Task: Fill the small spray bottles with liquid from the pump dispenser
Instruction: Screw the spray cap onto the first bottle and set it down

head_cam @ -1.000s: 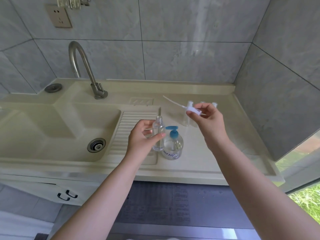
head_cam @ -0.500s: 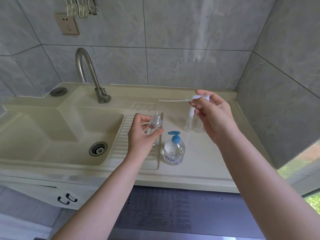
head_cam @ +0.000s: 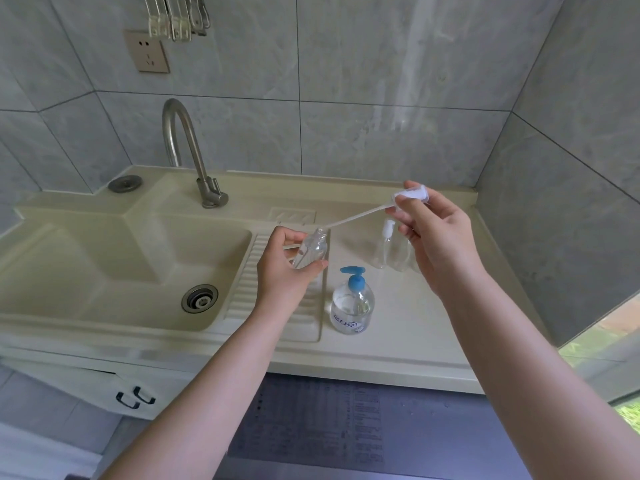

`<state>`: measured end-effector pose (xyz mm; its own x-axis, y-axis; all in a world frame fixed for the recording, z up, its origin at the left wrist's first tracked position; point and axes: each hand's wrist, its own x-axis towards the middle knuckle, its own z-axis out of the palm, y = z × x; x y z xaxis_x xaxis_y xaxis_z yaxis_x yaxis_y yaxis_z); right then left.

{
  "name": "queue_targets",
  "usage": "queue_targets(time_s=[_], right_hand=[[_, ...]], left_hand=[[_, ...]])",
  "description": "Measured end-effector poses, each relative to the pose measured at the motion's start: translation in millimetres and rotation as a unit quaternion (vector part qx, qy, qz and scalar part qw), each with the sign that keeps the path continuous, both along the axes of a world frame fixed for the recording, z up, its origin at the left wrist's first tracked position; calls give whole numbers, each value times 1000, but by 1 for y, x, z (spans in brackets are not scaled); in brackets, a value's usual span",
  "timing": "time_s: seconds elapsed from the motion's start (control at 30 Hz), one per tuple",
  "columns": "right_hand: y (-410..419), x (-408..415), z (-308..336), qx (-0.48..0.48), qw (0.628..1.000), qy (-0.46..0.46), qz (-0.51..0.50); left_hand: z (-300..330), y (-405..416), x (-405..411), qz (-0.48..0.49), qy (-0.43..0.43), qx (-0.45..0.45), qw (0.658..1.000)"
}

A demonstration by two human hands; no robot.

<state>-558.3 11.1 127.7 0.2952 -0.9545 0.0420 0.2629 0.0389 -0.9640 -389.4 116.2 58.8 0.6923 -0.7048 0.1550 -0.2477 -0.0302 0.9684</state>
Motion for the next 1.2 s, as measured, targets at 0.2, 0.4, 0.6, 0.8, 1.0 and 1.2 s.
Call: queue_targets(time_s=[0.2, 0.4, 0.6, 0.8, 1.0, 1.2], right_hand=[[2, 2, 0, -8, 1000, 25, 7], [4, 7, 7, -100, 983, 142, 53], [9, 14, 17, -228, 928, 267, 128], [1, 13, 35, -311, 864, 330, 221], [-3, 11, 54, -348, 806, 371, 301], [-5, 6, 75, -348, 766, 410, 353]], left_hand=[[5, 5, 0, -17, -9, 3, 1000], [13, 9, -5, -42, -28, -7, 999], [21, 12, -11, -65, -19, -21, 997], [28, 14, -12, -87, -20, -24, 996], [32, 16, -16, -121, 20, -36, 992], [34, 19, -15, -167, 64, -38, 983]])
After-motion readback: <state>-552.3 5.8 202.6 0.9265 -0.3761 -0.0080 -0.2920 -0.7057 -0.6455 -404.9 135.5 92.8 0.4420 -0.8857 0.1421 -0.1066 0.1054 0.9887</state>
